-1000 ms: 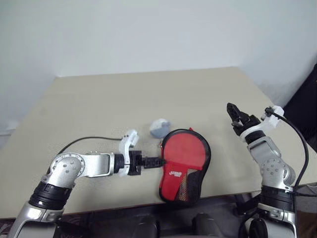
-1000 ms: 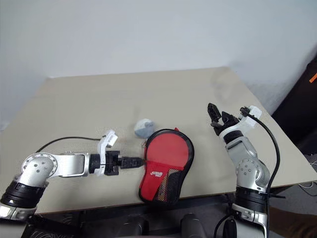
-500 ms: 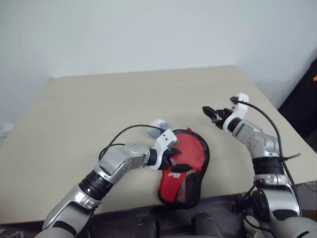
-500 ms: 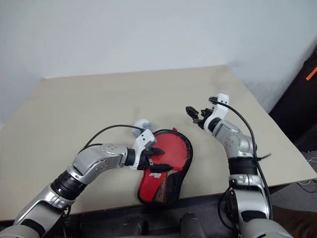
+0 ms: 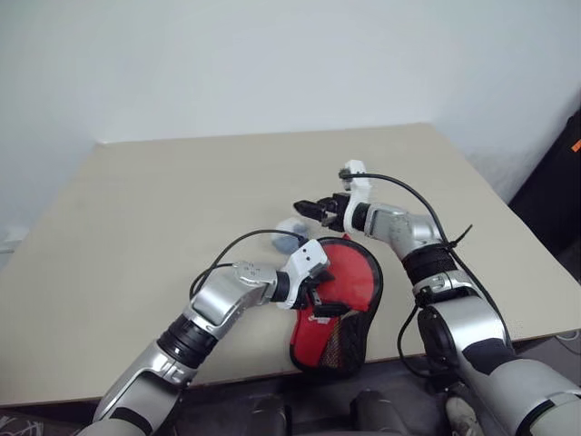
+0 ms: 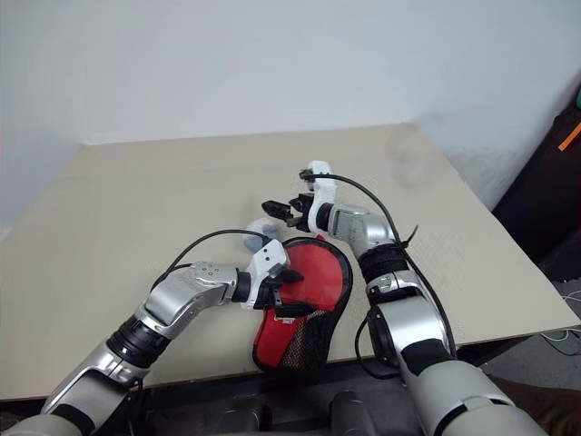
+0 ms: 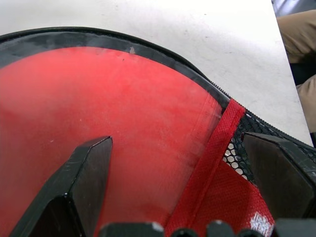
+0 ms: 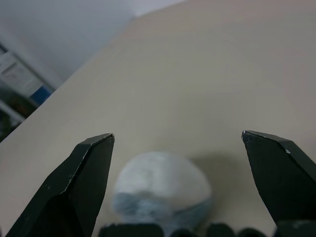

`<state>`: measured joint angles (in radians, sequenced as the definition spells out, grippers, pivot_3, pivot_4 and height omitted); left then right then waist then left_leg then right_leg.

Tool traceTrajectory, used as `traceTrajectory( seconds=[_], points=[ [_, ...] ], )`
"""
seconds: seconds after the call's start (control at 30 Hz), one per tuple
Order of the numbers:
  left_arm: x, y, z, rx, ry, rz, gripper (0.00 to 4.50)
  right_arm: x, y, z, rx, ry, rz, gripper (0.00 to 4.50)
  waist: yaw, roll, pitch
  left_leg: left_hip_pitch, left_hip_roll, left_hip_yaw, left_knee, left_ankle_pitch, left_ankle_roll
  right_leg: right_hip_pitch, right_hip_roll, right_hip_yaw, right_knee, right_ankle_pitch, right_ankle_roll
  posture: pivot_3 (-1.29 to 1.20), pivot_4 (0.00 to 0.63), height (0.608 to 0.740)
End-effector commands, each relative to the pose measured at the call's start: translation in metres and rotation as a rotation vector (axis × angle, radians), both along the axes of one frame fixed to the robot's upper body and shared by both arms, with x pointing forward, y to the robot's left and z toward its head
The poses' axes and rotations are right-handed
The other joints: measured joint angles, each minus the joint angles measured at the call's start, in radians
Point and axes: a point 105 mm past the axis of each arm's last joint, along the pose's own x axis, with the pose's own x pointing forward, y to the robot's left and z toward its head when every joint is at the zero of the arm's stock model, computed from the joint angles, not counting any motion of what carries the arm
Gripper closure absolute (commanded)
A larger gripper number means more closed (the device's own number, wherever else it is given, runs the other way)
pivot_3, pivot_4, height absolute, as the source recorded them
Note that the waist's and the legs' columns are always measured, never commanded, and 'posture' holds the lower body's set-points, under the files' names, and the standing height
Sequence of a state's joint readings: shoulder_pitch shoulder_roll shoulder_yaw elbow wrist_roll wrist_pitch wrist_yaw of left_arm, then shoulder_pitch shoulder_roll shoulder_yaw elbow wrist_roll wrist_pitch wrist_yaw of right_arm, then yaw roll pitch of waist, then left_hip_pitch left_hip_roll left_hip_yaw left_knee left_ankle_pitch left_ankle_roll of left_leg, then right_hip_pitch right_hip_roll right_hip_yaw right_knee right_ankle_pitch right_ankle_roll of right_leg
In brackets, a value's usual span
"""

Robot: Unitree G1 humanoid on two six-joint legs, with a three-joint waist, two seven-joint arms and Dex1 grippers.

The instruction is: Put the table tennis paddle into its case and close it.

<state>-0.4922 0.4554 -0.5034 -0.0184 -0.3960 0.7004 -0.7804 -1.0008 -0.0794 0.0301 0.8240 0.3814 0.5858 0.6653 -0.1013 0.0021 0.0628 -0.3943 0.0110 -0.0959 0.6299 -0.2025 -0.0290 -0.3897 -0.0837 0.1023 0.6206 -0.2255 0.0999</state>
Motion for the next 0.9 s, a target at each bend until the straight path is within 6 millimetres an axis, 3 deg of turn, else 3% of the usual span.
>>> traceTrajectory(
  seconds=[0.03, 0.2, 0.47, 0.57, 0.67, 0.77, 0.87, 0.9],
  points=[
    [-0.008, 0.008, -0.029, 0.077, 0.093, 0.037, 0.06, -0.003, 0.015, 0.008, -0.042, -0.037, 0.083, 0.0, -0.001, 0.0, 0.0, 0.001, 0.0, 0.0, 0.0, 0.0, 0.0, 0.0, 0.0, 0.0, 0.002, 0.0, 0.0, 0.0, 0.0, 0.74],
    [-0.006, 0.004, -0.029, 0.062, 0.095, 0.066, 0.06, -0.012, 0.027, 0.003, -0.058, -0.008, 0.17, 0.0, 0.0, 0.0, 0.0, 0.001, 0.0, -0.001, 0.0, 0.002, 0.001, 0.0, 0.0, -0.001, 0.004, 0.0, 0.0, 0.0, 0.0, 0.74],
    [-0.006, 0.004, -0.03, 0.064, 0.087, 0.072, 0.06, -0.01, 0.03, -0.008, -0.125, 0.0, 0.146, 0.0, -0.001, 0.0, 0.0, 0.001, 0.0, -0.002, 0.0, 0.002, 0.0, 0.0, 0.0, -0.002, 0.004, 0.0, 0.0, 0.0, 0.0, 0.74],
    [-0.006, 0.004, -0.03, 0.069, 0.084, 0.072, 0.03, -0.011, 0.03, -0.014, -0.163, 0.0, 0.155, 0.58, -0.001, 0.0, 0.0, 0.001, 0.0, -0.002, 0.0, 0.002, 0.0, 0.0, 0.0, -0.002, 0.004, 0.0, 0.0, 0.0, 0.0, 0.74],
    [-0.006, 0.005, -0.031, 0.071, 0.084, 0.072, 0.03, -0.014, 0.03, -0.02, -0.212, -0.014, 0.177, 1.65, -0.002, 0.0, -0.001, 0.002, 0.0, -0.002, 0.0, 0.002, 0.0, 0.0, 0.0, -0.002, 0.005, 0.0, 0.0, 0.0, 0.0, 0.74],
    [-0.007, 0.004, -0.031, 0.07, 0.085, 0.071, 0.03, -0.015, 0.031, -0.025, -0.226, -0.01, 0.178, 1.65, -0.003, 0.0, -0.001, 0.002, 0.0, -0.002, 0.0, 0.002, 0.0, 0.0, 0.0, -0.002, 0.005, 0.0, 0.0, 0.0, 0.0, 0.74],
    [-0.006, 0.004, -0.031, 0.07, 0.083, 0.075, 0.03, -0.016, 0.033, -0.027, -0.222, -0.008, 0.184, 2.15, -0.002, 0.0, -0.001, 0.002, 0.0, -0.002, 0.0, 0.002, 0.0, 0.0, 0.0, -0.002, 0.005, 0.0, 0.0, 0.0, 0.0, 0.74],
    [-0.006, 0.004, -0.031, 0.07, 0.084, 0.077, 0.03, -0.018, 0.033, -0.028, -0.228, -0.01, 0.197, 2.5, -0.002, 0.0, -0.001, 0.002, 0.0, -0.002, 0.0, 0.002, 0.0, 0.0, 0.0, -0.002, 0.005, 0.0, 0.0, 0.0, 0.0, 0.74]
  ],
)
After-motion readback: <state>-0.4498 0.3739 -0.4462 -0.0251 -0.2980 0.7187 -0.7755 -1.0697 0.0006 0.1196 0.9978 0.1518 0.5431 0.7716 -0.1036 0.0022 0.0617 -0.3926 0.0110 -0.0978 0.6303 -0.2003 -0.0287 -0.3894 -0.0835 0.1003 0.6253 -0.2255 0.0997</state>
